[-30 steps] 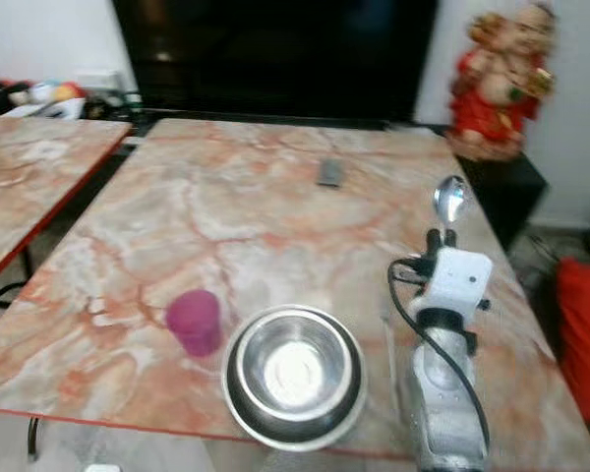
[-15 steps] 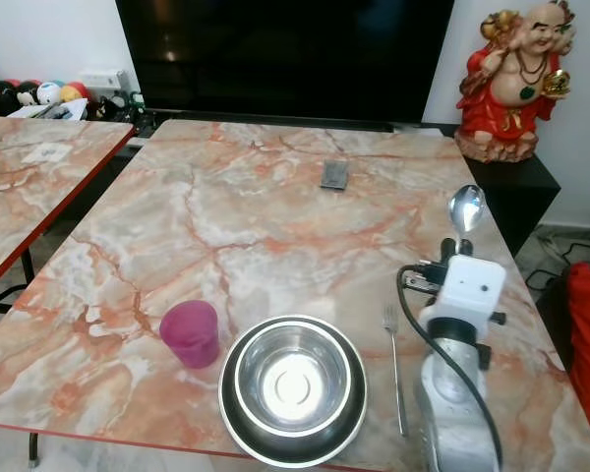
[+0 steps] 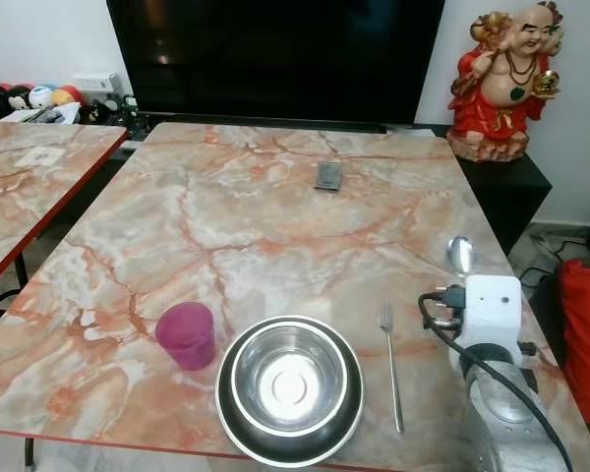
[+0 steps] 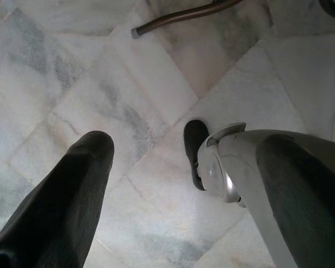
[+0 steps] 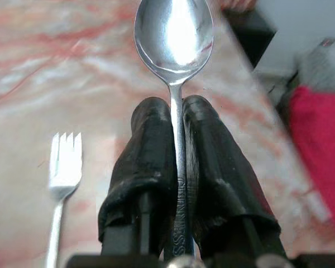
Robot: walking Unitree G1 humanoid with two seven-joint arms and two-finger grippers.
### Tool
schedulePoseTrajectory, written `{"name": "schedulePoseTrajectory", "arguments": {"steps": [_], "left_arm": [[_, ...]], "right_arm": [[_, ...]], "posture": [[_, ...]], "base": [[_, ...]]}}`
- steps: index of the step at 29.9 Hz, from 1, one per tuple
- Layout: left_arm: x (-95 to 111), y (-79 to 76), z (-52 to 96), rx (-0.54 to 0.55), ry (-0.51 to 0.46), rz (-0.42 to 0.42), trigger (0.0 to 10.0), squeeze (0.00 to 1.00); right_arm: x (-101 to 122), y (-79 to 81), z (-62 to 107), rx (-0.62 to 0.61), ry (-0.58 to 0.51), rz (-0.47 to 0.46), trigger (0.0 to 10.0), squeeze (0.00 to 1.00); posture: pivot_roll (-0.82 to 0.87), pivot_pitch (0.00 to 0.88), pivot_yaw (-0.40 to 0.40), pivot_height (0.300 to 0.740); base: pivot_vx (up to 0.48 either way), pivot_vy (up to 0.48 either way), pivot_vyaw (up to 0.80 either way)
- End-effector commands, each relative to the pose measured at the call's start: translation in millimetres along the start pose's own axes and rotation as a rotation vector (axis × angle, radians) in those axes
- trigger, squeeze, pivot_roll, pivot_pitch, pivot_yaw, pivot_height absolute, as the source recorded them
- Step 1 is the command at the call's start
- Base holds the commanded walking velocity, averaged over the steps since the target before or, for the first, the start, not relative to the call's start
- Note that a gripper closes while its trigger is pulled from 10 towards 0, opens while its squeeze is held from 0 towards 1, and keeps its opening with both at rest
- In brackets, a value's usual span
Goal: Setting the table
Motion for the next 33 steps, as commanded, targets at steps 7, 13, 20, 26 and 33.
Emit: {"name": "schedulePoseTrajectory", "arguments": {"steps": [7, 13, 20, 26, 33], "left_arm": [[-7.2, 2.4, 2.4, 0.006, 0.021, -0.01, 10.0, 0.0], [-8.3, 3.5, 3.0, 0.008, 0.026, -0.012, 10.0, 0.0], [-8.7, 4.5, 3.8, 0.009, 0.022, -0.013, 10.0, 0.0], [-9.0, 4.8, 4.0, 0.009, 0.023, -0.017, 10.0, 0.0], [-7.8, 6.0, 3.9, 0.014, 0.021, -0.013, 10.0, 0.0]], "right_arm": [[-35.1, 16.0, -1.5, 0.064, 0.13, -0.062, 10.0, 0.0], [-38.2, 29.5, -6.8, 0.137, 0.136, -0.088, 10.0, 0.0], [-41.7, 38.7, -12.6, 0.156, 0.131, -0.094, 10.0, 0.0], [-42.4, 40.7, -16.3, 0.161, 0.129, -0.088, 10.0, 0.0], [-48.3, 49.0, -15.7, 0.171, 0.148, -0.084, 10.0, 0.0]], "posture": [[-0.07, 0.05, -0.013, 0.74], [-0.07, 0.044, -0.011, 0.74], [-0.06, 0.043, -0.009, 0.74], [-0.05, 0.051, -0.01, 0.74], [-0.05, 0.067, -0.012, 0.74]], "base": [[0.0, 0.0, 0.0], [0.0, 0.0, 0.0], [0.0, 0.0, 0.0], [0.0, 0.0, 0.0], [0.0, 0.0, 0.0]]}}
Point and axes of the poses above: a point about 5 cm out from each wrist's last joint towards the gripper, its own z axis pointing back from the gripper into the wrist, its own x axis along the axis of the wrist's last joint, y = z × x, the point moved 4 cm from there along -z, pointing out of the wrist towards the gripper, and after that the axes turned 14 degrees about z, right-handed, at the moved point
